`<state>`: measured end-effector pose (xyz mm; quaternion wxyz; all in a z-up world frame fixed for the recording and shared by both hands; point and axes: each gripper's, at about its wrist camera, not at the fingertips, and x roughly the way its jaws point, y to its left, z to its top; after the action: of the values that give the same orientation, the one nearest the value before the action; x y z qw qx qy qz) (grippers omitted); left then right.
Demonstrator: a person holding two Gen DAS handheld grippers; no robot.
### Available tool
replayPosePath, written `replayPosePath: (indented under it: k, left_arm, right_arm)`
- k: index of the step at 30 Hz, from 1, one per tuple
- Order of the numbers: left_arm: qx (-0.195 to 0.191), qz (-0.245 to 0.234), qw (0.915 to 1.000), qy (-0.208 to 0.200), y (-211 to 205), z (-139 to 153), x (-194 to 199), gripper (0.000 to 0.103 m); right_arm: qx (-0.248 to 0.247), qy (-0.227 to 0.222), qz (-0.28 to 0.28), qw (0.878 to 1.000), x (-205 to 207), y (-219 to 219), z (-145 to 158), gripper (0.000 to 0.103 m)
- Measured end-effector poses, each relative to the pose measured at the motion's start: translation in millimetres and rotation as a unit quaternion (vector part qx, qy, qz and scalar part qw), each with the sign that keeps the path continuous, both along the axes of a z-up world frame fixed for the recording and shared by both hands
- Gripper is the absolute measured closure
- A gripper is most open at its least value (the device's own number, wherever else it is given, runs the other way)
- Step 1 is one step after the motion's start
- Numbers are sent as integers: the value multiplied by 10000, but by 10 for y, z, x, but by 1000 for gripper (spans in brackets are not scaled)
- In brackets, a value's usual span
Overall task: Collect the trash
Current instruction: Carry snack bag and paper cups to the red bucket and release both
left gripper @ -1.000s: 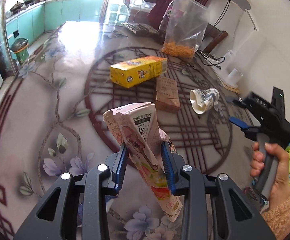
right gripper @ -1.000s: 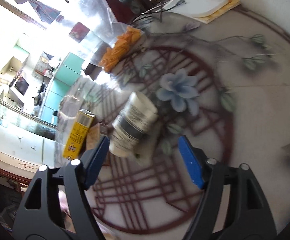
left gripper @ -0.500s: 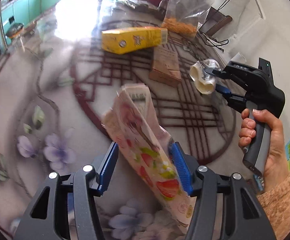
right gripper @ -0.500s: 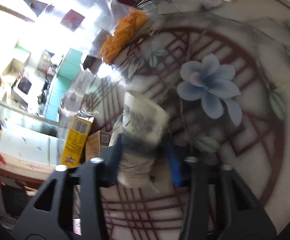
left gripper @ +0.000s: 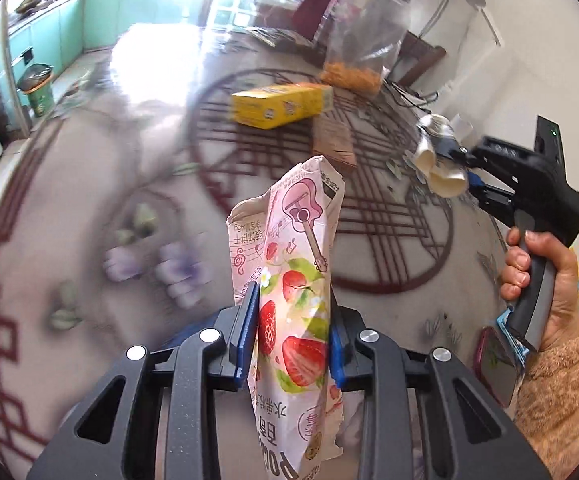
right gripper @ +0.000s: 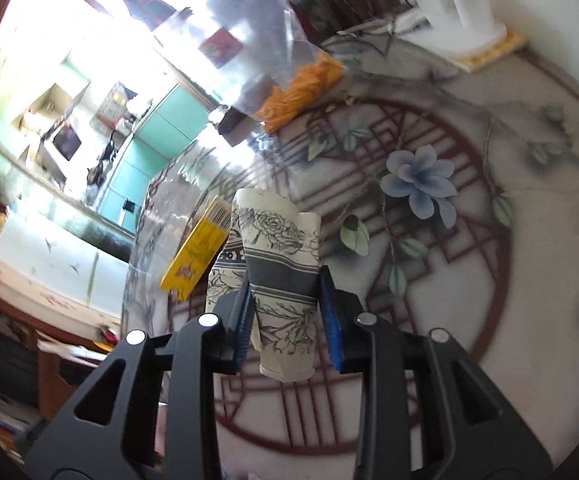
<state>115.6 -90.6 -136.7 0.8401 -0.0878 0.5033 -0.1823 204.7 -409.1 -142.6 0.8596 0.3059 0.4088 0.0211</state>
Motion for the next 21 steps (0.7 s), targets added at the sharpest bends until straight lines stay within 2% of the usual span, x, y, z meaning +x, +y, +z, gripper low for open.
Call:
replayPosePath:
  k: [3, 6, 13, 16, 21]
  left_arm:
    - [66, 128, 9999, -92, 278, 56, -123, 75]
    - [117, 267, 9994, -165, 561, 91, -235, 75]
    - [7, 506, 9986, -161, 1009, 116, -374, 75]
    - [-20, 539, 9984, -166, 1069, 130, -430, 75]
    - [-6, 647, 9970, -418, 1127, 196, -573, 75]
  right_arm:
    - [-475, -65, 43, 9988, -176, 135, 89, 73]
    - [-690, -64, 134, 9975, -357, 317, 76, 73]
    - [-583, -276, 401, 9971, -696, 710, 112, 73]
    - [-752, -288, 525, 9954, -828, 922, 172, 73]
    - [-753, -185, 582, 9953, -1031, 1138, 215, 73]
